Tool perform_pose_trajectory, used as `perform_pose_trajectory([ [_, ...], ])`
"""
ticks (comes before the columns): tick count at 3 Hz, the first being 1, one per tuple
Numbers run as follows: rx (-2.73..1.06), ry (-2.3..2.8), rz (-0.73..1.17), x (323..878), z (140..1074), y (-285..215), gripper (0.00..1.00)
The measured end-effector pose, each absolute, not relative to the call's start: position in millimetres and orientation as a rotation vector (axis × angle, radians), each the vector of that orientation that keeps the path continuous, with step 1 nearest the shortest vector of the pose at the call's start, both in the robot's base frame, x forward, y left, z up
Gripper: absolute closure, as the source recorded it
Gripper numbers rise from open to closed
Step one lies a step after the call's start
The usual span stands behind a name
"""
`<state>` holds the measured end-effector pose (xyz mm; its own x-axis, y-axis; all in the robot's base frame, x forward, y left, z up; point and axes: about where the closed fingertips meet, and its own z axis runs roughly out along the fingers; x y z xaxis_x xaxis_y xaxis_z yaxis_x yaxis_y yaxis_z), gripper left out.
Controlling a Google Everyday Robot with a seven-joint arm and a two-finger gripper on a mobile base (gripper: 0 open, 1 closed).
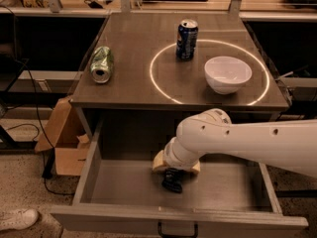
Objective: Pick rxbar blueberry from top drawer and place on counter
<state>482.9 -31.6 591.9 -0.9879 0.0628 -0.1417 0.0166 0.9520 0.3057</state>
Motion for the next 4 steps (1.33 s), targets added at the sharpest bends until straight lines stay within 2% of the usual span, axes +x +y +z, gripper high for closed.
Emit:
perform_pose_trajectory([
  [2, 0.06, 2.955, 0.461, 482.9, 591.9, -31.5, 0.88],
  [3, 0.06, 2.955, 0.461, 482.9, 591.9, -31.5, 1.0],
  [4, 0.06, 2.955, 0.461, 482.9, 600.2, -31.5, 1.0],
])
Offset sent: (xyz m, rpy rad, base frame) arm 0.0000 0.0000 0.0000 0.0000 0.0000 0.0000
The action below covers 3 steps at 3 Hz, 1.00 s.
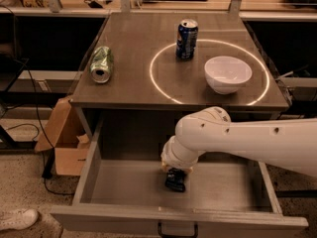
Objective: Pick rxbar blueberry from top drawer and place on counter
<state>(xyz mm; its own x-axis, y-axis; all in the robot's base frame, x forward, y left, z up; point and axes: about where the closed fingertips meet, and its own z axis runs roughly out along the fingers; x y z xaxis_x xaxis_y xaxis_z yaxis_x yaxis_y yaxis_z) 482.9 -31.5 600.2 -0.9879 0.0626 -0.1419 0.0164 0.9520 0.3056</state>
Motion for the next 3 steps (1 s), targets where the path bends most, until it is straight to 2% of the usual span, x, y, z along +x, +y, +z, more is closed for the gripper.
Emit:
perform_pose_trajectory([
  [1, 0.06, 2.955, 0.461, 482.9, 604.2, -31.5, 1.0],
  [3, 0.014, 2.941, 0.457, 470.2, 696.2, -56.9, 1.0],
])
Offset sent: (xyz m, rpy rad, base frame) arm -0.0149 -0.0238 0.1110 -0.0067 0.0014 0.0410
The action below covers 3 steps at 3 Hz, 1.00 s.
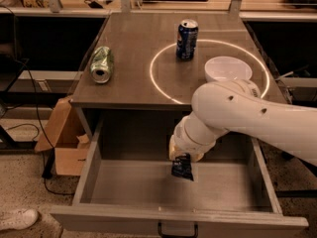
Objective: Pick rxbar blueberry from top drawer and place on counter
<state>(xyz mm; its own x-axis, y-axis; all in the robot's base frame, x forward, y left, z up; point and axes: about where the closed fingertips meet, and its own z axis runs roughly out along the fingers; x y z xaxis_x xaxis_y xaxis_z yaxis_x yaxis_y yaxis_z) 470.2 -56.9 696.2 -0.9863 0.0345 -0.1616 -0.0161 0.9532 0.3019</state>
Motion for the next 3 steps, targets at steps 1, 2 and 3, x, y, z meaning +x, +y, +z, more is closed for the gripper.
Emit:
perform_pose_trajectory([
  [1, -0.008, 2.86, 0.468, 460.0, 751.1, -76.8, 1.0],
  [2, -0.014, 2.851, 0.459, 456.0, 765.0, -84.8, 1.0],
  [3, -0.063, 2.817, 0.462, 424.7, 814.6, -101.6, 1.0],
])
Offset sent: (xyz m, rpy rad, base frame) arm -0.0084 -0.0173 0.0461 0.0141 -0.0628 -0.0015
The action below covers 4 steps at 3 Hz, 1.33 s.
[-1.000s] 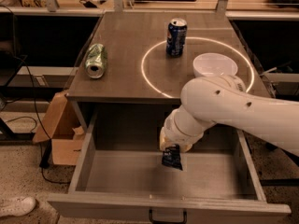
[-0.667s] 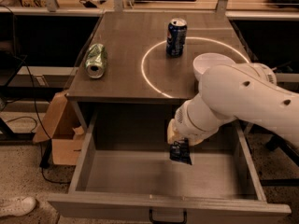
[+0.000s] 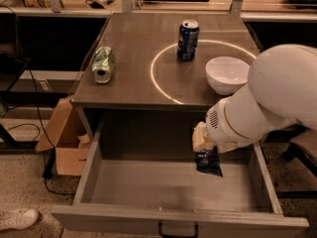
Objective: Pick rxbar blueberry from top drawer and place on counter
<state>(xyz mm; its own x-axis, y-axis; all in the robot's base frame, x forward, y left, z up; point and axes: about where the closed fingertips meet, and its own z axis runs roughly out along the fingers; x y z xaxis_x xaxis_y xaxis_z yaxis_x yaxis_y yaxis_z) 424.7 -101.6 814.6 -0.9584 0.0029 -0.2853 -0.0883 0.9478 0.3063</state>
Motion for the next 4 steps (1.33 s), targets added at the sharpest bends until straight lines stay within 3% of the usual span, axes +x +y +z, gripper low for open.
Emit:
perform_pose_trajectory([
  [4, -0.206, 2.682, 0.505, 456.0, 894.7, -61.5, 1.0],
])
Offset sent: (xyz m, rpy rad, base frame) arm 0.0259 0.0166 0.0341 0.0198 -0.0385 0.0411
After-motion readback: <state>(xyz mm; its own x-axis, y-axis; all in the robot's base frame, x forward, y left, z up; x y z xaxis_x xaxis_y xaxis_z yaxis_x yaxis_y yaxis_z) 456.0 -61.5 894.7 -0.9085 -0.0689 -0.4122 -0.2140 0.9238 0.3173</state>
